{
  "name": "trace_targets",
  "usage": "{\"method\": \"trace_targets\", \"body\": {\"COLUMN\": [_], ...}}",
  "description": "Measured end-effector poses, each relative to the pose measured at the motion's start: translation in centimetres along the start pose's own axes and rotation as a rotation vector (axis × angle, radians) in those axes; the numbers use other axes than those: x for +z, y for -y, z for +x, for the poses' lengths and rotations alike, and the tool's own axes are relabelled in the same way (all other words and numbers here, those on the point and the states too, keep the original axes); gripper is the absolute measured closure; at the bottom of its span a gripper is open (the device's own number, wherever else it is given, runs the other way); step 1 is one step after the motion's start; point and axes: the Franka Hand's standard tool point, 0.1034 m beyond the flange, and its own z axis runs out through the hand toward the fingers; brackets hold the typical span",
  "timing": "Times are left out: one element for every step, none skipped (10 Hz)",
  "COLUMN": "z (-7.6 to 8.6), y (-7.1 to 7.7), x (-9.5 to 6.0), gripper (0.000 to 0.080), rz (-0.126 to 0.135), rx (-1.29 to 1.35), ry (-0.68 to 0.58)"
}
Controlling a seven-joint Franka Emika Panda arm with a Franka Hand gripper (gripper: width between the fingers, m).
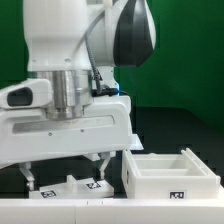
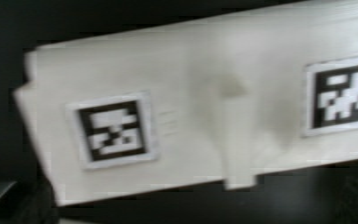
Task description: Assemble cabinet
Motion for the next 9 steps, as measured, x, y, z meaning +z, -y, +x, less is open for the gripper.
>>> {"method": "trace_targets", "body": {"z": [-0.85, -1.32, -1.23, -1.28, -1.29, -1.31, -1.31, -1.32, -1.33], "y": [0.45, 0.40, 0.37, 0.38, 0.39, 0.39, 0.39, 0.39, 0.39], "x": [0.58, 0.89, 0.82, 0.87, 0.90, 0.92, 0.93, 0.94, 0.95], "gripper": [0.0002, 0.0002, 0.0002, 0.0130, 0.0265, 0.0265, 0.0448, 0.0583, 0.0583], "rz": [-0.006, -0.013, -0.013, -0.013, -0.013, -0.013, -0.013, -0.013, -0.013], "rx": [-0.006, -0.007, -0.007, -0.007, -0.007, -0.007, -0.007, -0.007, -0.007], "ry": [-0.003, -0.008, -0.010, -0.009, -0.008, -0.008, -0.008, -0.008, -0.007]}}
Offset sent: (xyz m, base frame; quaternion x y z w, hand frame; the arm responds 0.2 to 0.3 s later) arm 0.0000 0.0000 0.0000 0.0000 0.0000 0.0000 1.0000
